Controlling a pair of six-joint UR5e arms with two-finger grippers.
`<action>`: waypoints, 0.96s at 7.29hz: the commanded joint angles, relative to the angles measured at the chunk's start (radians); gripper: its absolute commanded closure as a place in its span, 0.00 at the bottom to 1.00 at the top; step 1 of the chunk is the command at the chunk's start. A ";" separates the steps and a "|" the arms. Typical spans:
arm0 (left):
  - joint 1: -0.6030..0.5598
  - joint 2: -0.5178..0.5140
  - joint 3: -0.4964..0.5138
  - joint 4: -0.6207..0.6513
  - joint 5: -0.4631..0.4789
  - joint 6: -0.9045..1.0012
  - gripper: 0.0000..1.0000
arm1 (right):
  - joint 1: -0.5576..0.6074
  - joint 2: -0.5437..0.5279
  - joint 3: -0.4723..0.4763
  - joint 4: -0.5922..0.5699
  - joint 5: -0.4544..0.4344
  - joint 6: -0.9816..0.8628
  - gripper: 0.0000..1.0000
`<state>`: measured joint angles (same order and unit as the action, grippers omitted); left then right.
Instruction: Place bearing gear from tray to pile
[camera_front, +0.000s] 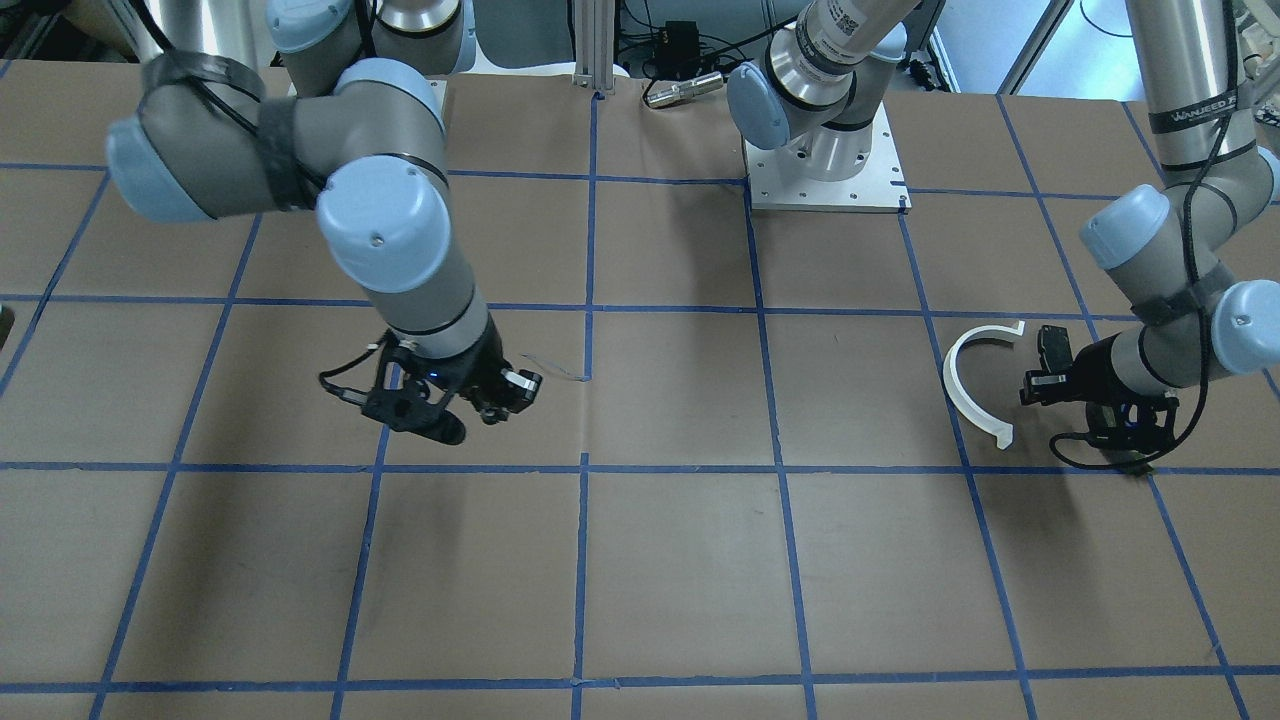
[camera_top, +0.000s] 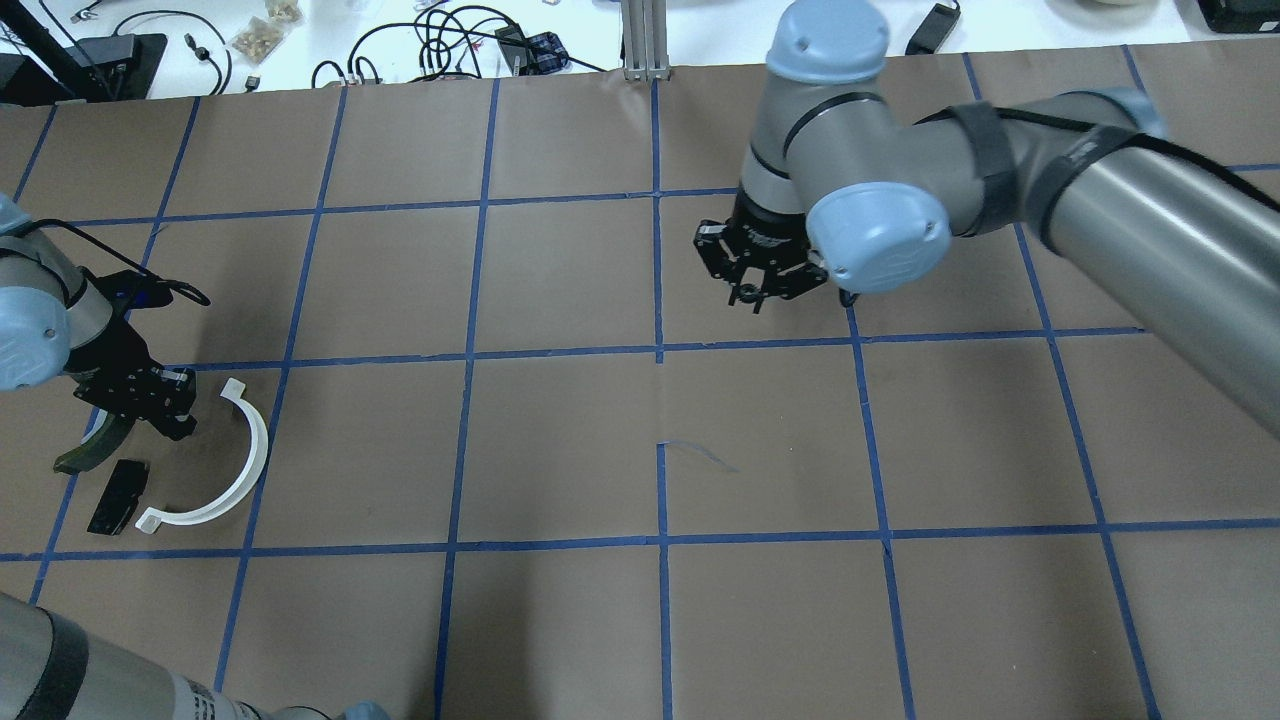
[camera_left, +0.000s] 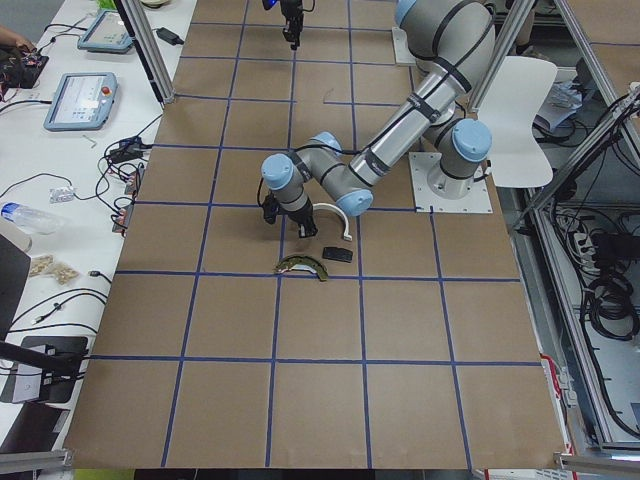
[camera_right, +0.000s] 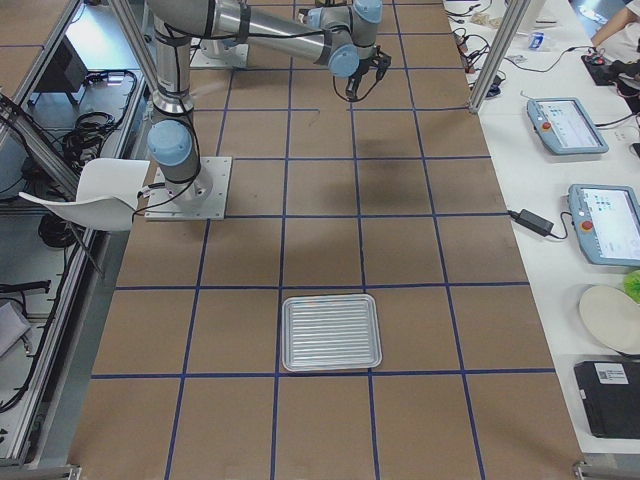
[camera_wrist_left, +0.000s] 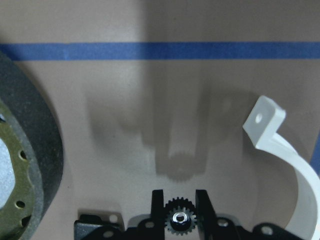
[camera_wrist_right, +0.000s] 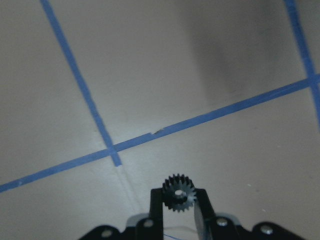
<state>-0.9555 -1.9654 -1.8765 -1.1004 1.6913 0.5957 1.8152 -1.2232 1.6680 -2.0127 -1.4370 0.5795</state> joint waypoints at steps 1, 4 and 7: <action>0.001 -0.007 -0.004 0.004 -0.021 0.003 0.56 | 0.062 0.085 -0.008 -0.112 0.046 0.005 0.72; -0.008 0.014 0.002 0.002 -0.022 0.001 0.15 | 0.064 0.122 -0.013 -0.170 0.043 -0.042 0.00; -0.119 0.022 0.211 -0.066 -0.045 -0.010 0.00 | 0.044 0.108 -0.117 -0.109 0.023 -0.145 0.00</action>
<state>-1.0145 -1.9435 -1.7691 -1.1173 1.6566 0.5915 1.8723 -1.1071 1.6072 -2.1642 -1.4074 0.4725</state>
